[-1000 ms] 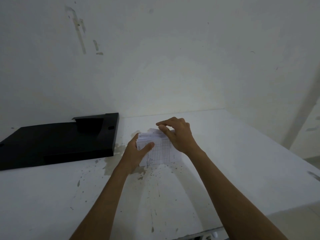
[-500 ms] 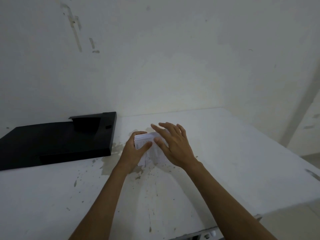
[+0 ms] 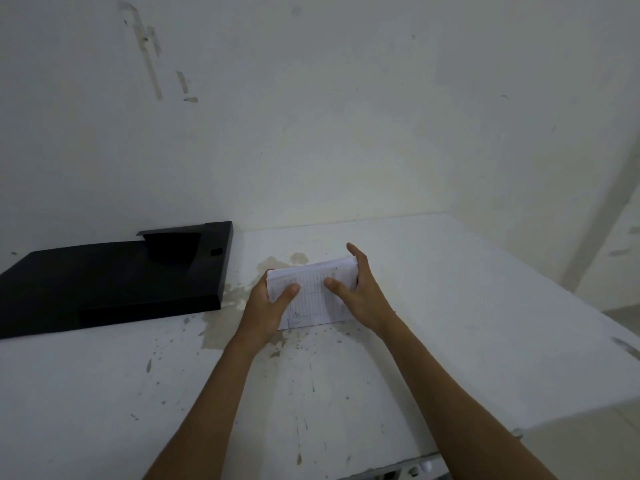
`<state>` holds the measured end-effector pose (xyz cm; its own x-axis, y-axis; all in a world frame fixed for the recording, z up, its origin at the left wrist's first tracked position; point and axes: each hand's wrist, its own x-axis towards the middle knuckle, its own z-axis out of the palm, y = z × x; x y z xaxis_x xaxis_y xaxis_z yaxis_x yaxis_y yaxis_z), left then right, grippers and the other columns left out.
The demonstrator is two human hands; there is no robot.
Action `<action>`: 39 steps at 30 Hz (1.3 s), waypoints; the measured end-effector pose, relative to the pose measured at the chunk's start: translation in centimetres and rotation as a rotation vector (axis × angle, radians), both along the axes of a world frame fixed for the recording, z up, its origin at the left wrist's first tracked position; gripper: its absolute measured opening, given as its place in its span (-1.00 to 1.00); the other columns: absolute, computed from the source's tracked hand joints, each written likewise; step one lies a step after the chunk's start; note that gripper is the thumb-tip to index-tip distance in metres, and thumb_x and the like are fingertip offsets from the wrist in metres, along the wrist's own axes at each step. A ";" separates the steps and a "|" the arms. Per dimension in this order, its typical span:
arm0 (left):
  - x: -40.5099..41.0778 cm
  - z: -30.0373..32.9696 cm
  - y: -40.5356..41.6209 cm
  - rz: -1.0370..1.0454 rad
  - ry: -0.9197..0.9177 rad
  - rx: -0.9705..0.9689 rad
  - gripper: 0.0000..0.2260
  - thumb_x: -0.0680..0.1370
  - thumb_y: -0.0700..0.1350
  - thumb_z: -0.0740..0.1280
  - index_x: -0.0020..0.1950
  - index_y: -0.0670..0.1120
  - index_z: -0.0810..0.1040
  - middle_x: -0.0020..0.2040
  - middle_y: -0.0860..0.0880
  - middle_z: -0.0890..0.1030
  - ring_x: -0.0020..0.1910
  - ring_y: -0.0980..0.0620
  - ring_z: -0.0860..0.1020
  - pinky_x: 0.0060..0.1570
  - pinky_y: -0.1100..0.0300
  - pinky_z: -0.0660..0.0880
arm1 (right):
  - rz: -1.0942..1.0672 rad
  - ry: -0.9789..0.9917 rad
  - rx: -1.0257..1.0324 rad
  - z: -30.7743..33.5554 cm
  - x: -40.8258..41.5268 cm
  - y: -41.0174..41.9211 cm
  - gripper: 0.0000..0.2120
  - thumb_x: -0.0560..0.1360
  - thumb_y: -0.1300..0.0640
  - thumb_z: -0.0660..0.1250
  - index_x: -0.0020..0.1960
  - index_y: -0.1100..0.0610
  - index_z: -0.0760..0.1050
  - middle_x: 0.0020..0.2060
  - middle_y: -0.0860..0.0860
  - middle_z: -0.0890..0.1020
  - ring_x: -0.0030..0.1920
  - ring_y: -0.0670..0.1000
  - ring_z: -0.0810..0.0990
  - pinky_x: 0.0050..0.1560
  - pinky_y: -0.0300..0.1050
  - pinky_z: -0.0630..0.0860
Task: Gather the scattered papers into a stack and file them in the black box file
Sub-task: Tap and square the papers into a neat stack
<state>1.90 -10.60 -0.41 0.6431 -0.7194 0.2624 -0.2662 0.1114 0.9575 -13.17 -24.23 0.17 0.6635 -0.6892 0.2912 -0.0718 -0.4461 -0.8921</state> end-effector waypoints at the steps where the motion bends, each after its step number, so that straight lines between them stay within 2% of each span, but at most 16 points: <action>1: 0.0 0.1 -0.1 0.015 0.037 -0.018 -0.73 0.56 -0.06 0.39 0.24 -0.02 0.50 0.13 -0.02 0.64 0.10 -0.01 0.63 0.07 0.10 0.61 | -0.011 -0.016 0.028 -0.1 0.1 -0.1 -0.23 0.55 -0.02 0.41 0.60 0.00 0.03 0.52 -0.01 0.25 0.40 -0.04 0.36 0.34 -0.11 0.41; 3: 0.2 0.2 -0.3 0.025 0.175 -0.085 -0.67 0.56 -0.04 0.40 0.30 -0.07 0.51 0.20 -0.06 0.64 0.15 -0.04 0.63 0.16 -0.01 0.59 | -0.062 -0.025 0.097 -0.1 0.0 -0.3 -0.30 0.54 -0.06 0.42 0.55 0.01 0.14 0.39 0.00 0.42 0.28 -0.01 0.50 0.24 -0.09 0.54; 6: 0.0 0.5 -0.6 0.007 0.378 -0.183 -0.66 0.57 -0.04 0.38 0.33 -0.05 0.52 0.22 -0.06 0.65 0.17 -0.05 0.64 0.13 -0.05 0.59 | -0.044 -0.039 0.201 0.4 -0.3 -0.8 -0.61 0.57 -0.04 0.39 0.32 0.07 0.41 0.21 0.09 0.60 0.03 0.04 0.69 0.07 0.02 0.67; 9: -0.4 0.8 -0.5 -0.034 0.460 -0.194 -0.68 0.58 -0.08 0.36 0.33 -0.04 0.51 0.21 -0.05 0.66 0.17 -0.05 0.64 0.10 -0.06 0.60 | 0.015 -0.190 0.350 1.7 -0.6 -0.6 -0.74 0.57 0.11 0.41 0.19 0.18 0.48 0.13 0.15 0.62 0.08 0.14 0.68 0.03 0.09 0.69; 12: -0.1 1.1 0.1 0.020 0.336 -0.106 -0.69 0.54 -0.10 0.42 0.25 -0.05 0.44 0.19 -0.11 0.61 0.14 -0.11 0.63 0.01 -0.06 0.64 | 0.032 -0.240 0.287 3.4 -1.2 -0.9 -0.86 0.57 0.22 0.39 0.08 0.22 0.48 0.04 0.13 0.60 0.06 0.11 0.66 -0.02 0.03 0.69; 14: 0.3 1.5 0.5 0.050 0.150 -0.026 -0.65 0.53 -0.08 0.44 0.25 0.00 0.40 0.13 -0.07 0.59 0.04 -0.03 0.64 -0.11 0.11 0.66 | 0.053 -0.157 0.156 4.7 -1.8 -1.0 -0.87 0.58 0.23 0.37 0.05 0.25 0.46 -0.02 0.11 0.59 -0.01 0.06 0.65 -0.12 -0.02 0.69; 16: 0.3 2.0 0.4 0.025 -0.049 0.059 -0.71 0.56 -0.03 0.40 0.23 0.01 0.43 0.08 0.00 0.60 0.01 0.01 0.63 -0.20 0.21 0.64 | 0.097 -0.054 0.036 5.8 -1.8 -1.0 -0.85 0.58 0.23 0.36 0.05 0.29 0.43 -0.05 0.08 0.58 -0.05 0.06 0.63 -0.16 0.03 0.69; 18: 0.0 2.1 0.0 -0.009 -0.133 0.095 -0.82 0.62 -0.01 0.30 0.16 -0.05 0.44 0.08 -0.01 0.61 0.05 -0.06 0.63 -0.14 0.10 0.65 | 0.110 -0.035 -0.028 6.5 -1.3 -0.6 -0.84 0.58 0.24 0.36 0.09 0.26 0.43 -0.02 0.05 0.57 -0.05 0.08 0.61 -0.12 0.06 0.65; 20: -0.7 2.2 -0.4 0.002 -0.100 0.065 -0.80 0.66 -0.02 0.21 0.16 -0.13 0.39 0.10 -0.08 0.57 0.08 -0.10 0.59 -0.08 0.09 0.64 | 0.056 -0.113 -0.008 6.7 -0.6 0.2 -0.72 0.58 0.22 0.37 0.24 0.14 0.40 0.03 0.05 0.57 -0.03 0.05 0.60 -0.05 0.03 0.62; 22: -1.5 2.2 -0.7 0.044 -0.069 0.012 -0.78 0.68 -0.05 0.16 0.20 -0.18 0.33 0.12 -0.08 0.52 0.04 -0.01 0.55 -0.18 0.32 0.58 | -0.013 -0.162 0.054 6.2 0.1 1.4 -0.58 0.61 0.17 0.33 0.41 0.06 0.29 0.12 0.09 0.55 0.05 0.03 0.59 0.01 -0.03 0.62; 25: -2.3 2.3 -0.9 0.083 -0.101 -0.016 -0.86 0.69 -0.12 0.12 0.20 -0.15 0.27 0.14 -0.06 0.47 -0.01 0.16 0.50 -0.24 0.47 0.52 | -0.010 -0.126 0.061 5.1 1.1 3.1 -0.70 0.68 0.21 0.16 0.39 0.15 0.24 0.20 0.06 0.48 0.08 -0.08 0.53 -0.06 -0.25 0.54; 27: -2.4 2.6 -1.0 0.067 -0.102 -0.037 -0.89 0.69 -0.18 0.10 0.21 -0.12 0.23 0.11 0.01 0.44 0.00 0.17 0.48 -0.24 0.50 0.50 | -0.013 -0.122 0.017 4.8 1.6 3.4 -0.78 0.69 0.23 0.10 0.32 0.19 0.24 0.15 0.01 0.45 0.03 -0.13 0.49 -0.07 -0.25 0.53; 31: -2.2 3.2 -0.8 0.007 -0.094 -0.029 -0.86 0.69 -0.19 0.08 0.24 -0.07 0.20 0.10 0.06 0.42 0.03 0.18 0.47 -0.23 0.48 0.50 | -0.015 -0.145 0.012 4.5 2.1 3.0 -0.85 0.69 0.22 0.09 0.25 0.18 0.23 0.03 -0.12 0.45 -0.01 -0.12 0.49 0.02 -0.04 0.56; 34: -2.1 1.8 -0.4 -0.032 -0.070 0.047 -0.77 0.69 -0.13 0.14 0.33 -0.04 0.21 0.23 0.01 0.44 0.15 0.08 0.49 -0.12 0.41 0.49 | -0.001 -0.098 0.062 2.4 1.7 2.9 -0.72 0.66 0.24 0.17 0.34 0.16 0.21 0.14 -0.03 0.47 0.13 -0.02 0.51 0.05 -0.17 0.56; 36: -2.2 0.6 0.0 -0.043 -0.070 0.042 -0.73 0.68 -0.12 0.16 0.37 -0.01 0.21 0.28 0.02 0.45 0.18 0.12 0.48 0.03 0.35 0.50 | 0.015 -0.081 0.095 1.1 1.4 2.9 -0.69 0.66 0.23 0.19 0.36 0.17 0.21 0.23 0.03 0.45 0.23 0.03 0.49 -0.02 -0.29 0.56; 39: -2.4 0.3 0.0 -0.053 -0.081 0.031 -0.79 0.69 -0.11 0.12 0.31 0.04 0.24 0.27 0.01 0.46 0.18 0.09 0.49 0.05 0.32 0.52 | 0.014 -0.068 0.078 0.9 1.2 2.8 -0.77 0.69 0.23 0.13 0.33 0.19 0.22 0.18 0.00 0.45 0.15 -0.04 0.47 -0.03 -0.30 0.55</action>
<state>-0.50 -10.61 -0.11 0.5816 -0.7602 0.2896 -0.3378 0.0982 0.9361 -11.94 -21.41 1.12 0.6539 -0.7023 0.2813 -0.0042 -0.3752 -0.9269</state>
